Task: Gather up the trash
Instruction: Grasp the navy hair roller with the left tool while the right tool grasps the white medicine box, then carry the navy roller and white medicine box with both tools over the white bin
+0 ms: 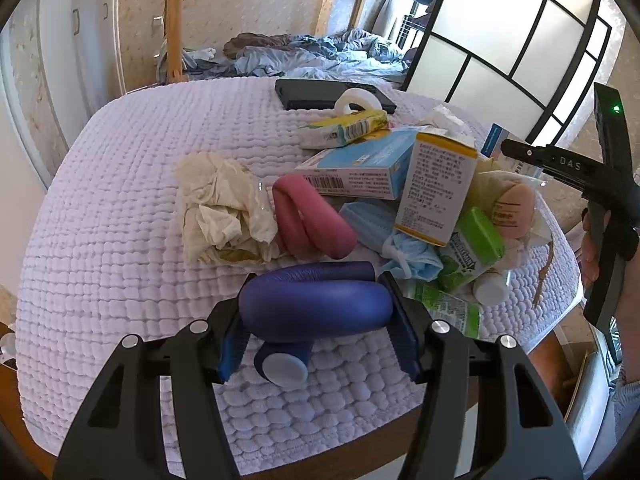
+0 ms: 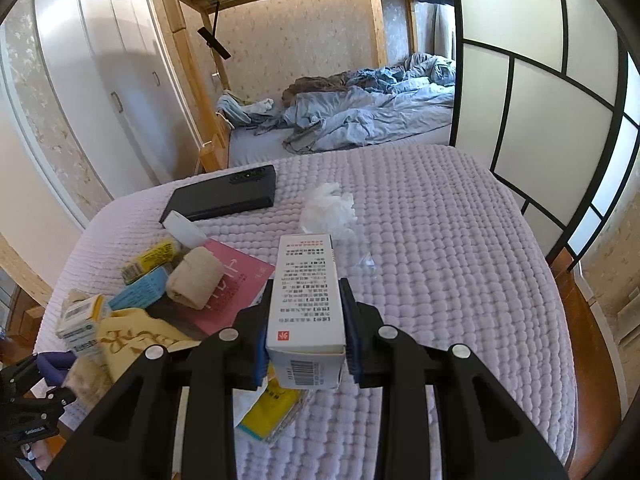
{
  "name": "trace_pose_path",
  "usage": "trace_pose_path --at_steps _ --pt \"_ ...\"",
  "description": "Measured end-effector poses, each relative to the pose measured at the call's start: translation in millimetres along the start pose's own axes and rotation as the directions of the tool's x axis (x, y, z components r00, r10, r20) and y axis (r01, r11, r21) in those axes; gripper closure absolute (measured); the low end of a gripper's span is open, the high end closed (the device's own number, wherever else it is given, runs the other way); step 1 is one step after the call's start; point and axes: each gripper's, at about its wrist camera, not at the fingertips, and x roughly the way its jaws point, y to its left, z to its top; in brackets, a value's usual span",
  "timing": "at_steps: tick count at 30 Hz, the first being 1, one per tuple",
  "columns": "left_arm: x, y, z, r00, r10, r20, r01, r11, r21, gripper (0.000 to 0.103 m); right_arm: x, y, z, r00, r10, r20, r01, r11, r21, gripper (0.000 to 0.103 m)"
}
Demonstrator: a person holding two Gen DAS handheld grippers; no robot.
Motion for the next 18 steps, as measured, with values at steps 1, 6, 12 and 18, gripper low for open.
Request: trace_pose_path --at_steps 1,6,12,18 --pt "-1 0 0 1.000 0.000 0.000 0.000 1.000 0.002 0.042 -4 2 -1 1.000 0.001 0.003 -0.001 1.000 -0.005 0.073" --pt "-8 0 0 1.000 0.003 0.003 -0.003 1.000 -0.001 0.042 -24 4 -7 1.000 0.008 0.022 -0.007 1.000 -0.017 0.073" --pt "-16 1 -3 1.000 0.008 0.004 -0.008 1.000 -0.003 0.042 -49 8 -19 0.999 0.019 0.042 -0.018 1.000 -0.023 0.073" --pt "-21 0 -8 1.000 0.011 -0.007 -0.011 1.000 -0.004 0.042 -69 14 -32 0.998 0.032 0.048 -0.031 0.999 -0.031 0.073"
